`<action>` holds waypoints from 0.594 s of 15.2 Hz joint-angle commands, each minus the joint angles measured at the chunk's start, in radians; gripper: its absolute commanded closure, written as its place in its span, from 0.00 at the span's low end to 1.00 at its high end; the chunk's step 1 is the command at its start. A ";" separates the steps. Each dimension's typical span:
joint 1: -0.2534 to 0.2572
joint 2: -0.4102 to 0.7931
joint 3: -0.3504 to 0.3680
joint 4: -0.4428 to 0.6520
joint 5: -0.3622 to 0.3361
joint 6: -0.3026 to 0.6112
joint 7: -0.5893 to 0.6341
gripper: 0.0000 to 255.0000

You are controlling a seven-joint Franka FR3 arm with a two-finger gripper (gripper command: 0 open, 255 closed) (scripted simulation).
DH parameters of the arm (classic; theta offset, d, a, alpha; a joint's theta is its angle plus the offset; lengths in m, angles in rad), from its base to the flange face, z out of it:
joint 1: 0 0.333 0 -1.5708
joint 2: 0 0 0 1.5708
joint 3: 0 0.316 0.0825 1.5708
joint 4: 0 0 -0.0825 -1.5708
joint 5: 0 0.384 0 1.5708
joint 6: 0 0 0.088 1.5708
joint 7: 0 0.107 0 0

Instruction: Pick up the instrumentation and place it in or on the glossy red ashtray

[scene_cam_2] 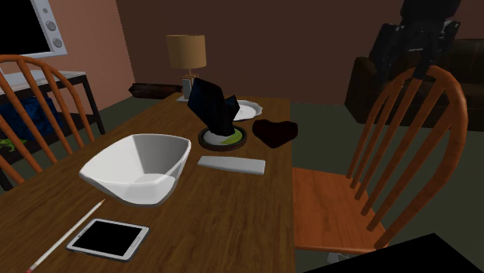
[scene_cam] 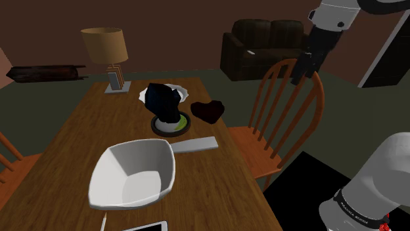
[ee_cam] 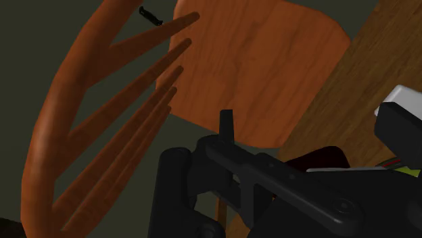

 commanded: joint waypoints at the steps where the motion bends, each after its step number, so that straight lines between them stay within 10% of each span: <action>1: 0.000 0.000 0.000 0.000 0.000 0.000 0.000 0.00; 9: 0.087 0.251 0.012 0.034 0.010 0.197 -0.154 0.00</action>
